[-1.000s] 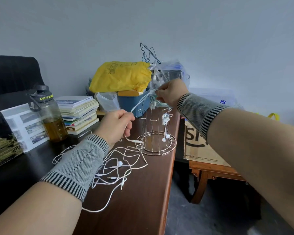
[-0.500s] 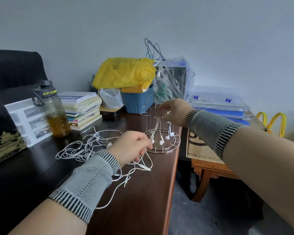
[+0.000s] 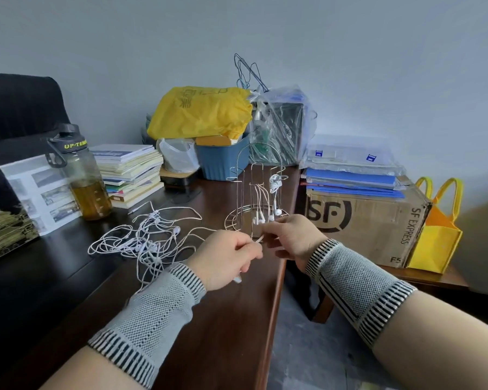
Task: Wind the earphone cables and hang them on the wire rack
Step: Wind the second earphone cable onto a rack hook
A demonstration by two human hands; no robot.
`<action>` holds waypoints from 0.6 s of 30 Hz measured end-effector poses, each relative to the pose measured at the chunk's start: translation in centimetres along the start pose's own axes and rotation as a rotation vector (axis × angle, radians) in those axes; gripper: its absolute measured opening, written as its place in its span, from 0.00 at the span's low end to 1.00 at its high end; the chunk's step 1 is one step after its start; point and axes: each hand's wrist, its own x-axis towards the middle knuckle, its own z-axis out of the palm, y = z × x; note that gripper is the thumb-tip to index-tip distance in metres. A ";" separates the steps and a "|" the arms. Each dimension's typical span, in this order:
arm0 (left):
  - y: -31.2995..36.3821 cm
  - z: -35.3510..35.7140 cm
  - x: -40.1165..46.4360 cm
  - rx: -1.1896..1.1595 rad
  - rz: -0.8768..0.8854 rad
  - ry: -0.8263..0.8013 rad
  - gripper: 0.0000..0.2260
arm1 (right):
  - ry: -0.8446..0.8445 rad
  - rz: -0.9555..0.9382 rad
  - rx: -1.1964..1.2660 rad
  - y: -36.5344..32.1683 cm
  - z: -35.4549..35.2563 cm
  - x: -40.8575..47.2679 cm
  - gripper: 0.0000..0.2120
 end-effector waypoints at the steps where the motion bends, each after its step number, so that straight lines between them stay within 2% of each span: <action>1: 0.2 -0.8 -0.2 0.026 0.006 -0.003 0.10 | 0.071 -0.004 -0.095 0.1 -0.2 0.3 0.12; 4: 0.5 -4.1 -0.5 0.044 0.030 0.059 0.12 | 0.208 -0.008 -0.257 0.7 -1.1 1.1 0.13; 8: 0.4 -8.0 -0.8 -0.080 0.045 0.162 0.11 | 0.273 -0.009 -0.466 1.2 -1.9 1.7 0.14; 10: 0.7 -8.6 -1.0 -0.153 0.063 0.143 0.10 | 0.272 -0.013 -0.575 1.3 -2.1 1.4 0.15; 13: 1.4 -7.4 -1.2 0.033 0.077 0.106 0.06 | 0.268 -0.039 -0.681 1.4 -1.8 1.1 0.15; 15: 1.6 -6.2 -1.0 0.108 0.101 0.094 0.06 | 0.326 -0.180 -0.747 1.2 -1.1 0.6 0.18; 17: 1.6 -5.2 -0.7 0.113 0.113 0.082 0.05 | 0.381 -0.494 -0.705 0.8 -0.2 -0.1 0.20; 18: 1.7 -4.6 -0.6 0.101 0.115 0.073 0.04 | 0.353 -0.614 -0.654 0.5 0.2 -0.7 0.19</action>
